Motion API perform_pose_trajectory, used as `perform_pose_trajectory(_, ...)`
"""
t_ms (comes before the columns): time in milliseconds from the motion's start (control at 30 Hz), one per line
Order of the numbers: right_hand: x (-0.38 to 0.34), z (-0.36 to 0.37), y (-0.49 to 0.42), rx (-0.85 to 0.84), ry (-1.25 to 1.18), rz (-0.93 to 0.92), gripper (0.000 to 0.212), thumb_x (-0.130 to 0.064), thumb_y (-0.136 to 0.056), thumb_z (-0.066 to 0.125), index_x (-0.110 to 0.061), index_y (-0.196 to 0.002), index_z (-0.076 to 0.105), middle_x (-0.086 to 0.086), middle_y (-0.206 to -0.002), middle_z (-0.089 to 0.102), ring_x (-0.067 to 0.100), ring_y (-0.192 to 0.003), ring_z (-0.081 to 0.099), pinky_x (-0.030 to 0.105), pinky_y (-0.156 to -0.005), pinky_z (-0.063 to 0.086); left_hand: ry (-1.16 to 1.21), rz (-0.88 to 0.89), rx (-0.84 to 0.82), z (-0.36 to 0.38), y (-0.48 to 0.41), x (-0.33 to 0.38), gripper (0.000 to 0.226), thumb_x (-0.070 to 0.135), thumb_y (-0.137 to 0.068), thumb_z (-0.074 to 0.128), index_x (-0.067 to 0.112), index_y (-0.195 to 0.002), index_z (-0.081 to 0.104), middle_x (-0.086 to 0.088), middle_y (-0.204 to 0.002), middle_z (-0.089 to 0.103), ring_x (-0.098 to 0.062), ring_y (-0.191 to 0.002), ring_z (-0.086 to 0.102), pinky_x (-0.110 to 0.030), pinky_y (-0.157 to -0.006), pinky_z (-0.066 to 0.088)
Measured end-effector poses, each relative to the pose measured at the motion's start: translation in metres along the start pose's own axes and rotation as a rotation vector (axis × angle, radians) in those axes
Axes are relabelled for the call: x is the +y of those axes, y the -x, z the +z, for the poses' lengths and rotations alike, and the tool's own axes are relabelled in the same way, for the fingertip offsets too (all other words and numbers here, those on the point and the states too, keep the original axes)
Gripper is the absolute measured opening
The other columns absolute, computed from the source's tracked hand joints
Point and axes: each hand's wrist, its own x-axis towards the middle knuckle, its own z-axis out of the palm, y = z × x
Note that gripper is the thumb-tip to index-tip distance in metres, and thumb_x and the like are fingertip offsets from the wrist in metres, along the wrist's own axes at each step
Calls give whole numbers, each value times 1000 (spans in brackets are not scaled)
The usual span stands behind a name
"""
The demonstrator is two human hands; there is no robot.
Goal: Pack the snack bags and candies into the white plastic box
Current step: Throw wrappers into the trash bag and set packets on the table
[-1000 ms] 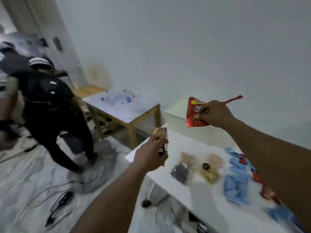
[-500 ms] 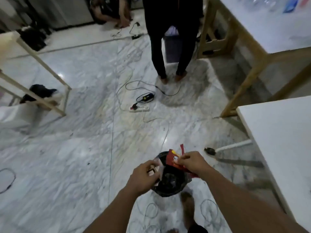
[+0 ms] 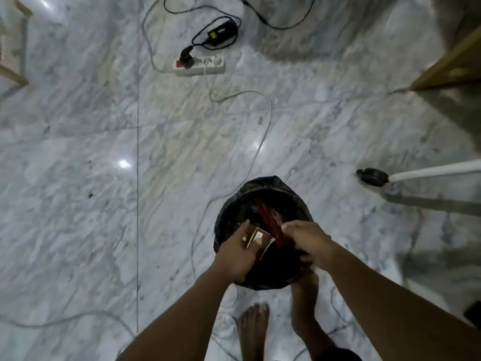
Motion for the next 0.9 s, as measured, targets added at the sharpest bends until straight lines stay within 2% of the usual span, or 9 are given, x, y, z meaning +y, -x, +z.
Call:
perform_pose_trajectory(67, 2, -4, 8, 36, 35, -14, 18, -46, -85, 62, -33, -93, 72, 0, -112, 63, 26, -109, 57, 39, -77, 54, -42, -25, -34, -3, 10, 4, 68, 42, -97, 56, 33, -156, 22, 0, -150, 48, -22, -136, 47, -22, -103, 35)
perform_pose_trajectory(200, -14, -23, 85, 94, 7, -54, 15, -33, -88, 63, -22, -88, 73, 4, -93, 69, 22, -87, 63, 30, -65, 50, -159, 39, -98, -32, 65, 48, 71, 41, -96, 57, 31, -156, 21, -2, -153, 45, -24, -137, 46, -29, -110, 38)
perform_pose_trajectory(367, -43, -62, 255, 176, -55, -146, 11, -27, -85, 64, -22, -78, 71, 5, -85, 71, 24, -83, 69, 30, -67, 46, -390, 245, -108, -70, 182, 138, 68, 41, -95, 54, 27, -155, 26, -6, -154, 43, -28, -140, 42, -37, -115, 34)
perform_pose_trajectory(433, -43, -81, 333, 206, -109, -176, 11, -26, -86, 62, -19, -84, 71, 5, -81, 69, 21, -71, 64, 30, -63, 45, -489, 363, -142, -73, 243, 177, 65, 42, -96, 54, 26, -154, 29, -7, -149, 50, -27, -135, 47, -34, -109, 38)
perform_pose_trajectory(500, -35, -103, 403, 242, -180, -228, 16, -29, -87, 62, -17, -92, 71, 4, -84, 68, 18, -70, 62, 30, -63, 45, -553, 454, -179, -65, 301, 217, 60, 41, -96, 55, 26, -151, 36, -7, -140, 58, -24, -128, 53, -28, -101, 39)
perform_pose_trajectory(600, 0, -142, 492, 354, -273, -292, 17, -28, -88, 63, -16, -98, 70, 4, -88, 68, 17, -75, 62, 29, -66, 45, -673, 604, -250, -28, 372, 270, 57, 45, -94, 59, 28, -146, 44, -6, -134, 63, -23, -120, 59, -32, -102, 45)
perform_pose_trajectory(700, 64, -184, 570, 527, -375, -342, 15, -24, -89, 65, -14, -99, 70, 6, -87, 68, 16, -69, 62, 21, -56, 46, -808, 786, -322, 39, 439, 312, 53, 40, -94, 60, 23, -143, 49, -9, -138, 59, -24, -117, 61, -30, -95, 48)
perform_pose_trajectory(800, 151, -217, 640, 688, -494, -328, 12, -30, -88, 66, -20, -92, 70, 4, -84, 68, 17, -67, 60, 27, -59, 41, -904, 964, -401, 125, 511, 335, 48, 40, -94, 61, 23, -138, 54, -8, -134, 63, -23, -119, 60, -27, -97, 44)
perform_pose_trajectory(900, 253, -239, 701, 857, -598, -270, 16, -28, -89, 63, -17, -99, 70, 6, -86, 67, 17, -68, 61, 29, -60, 40, -1050, 1112, -500, 222, 579, 337, 47, 44, -93, 60, 26, -136, 56, -4, -133, 64, -20, -122, 58, -25, -101, 42)
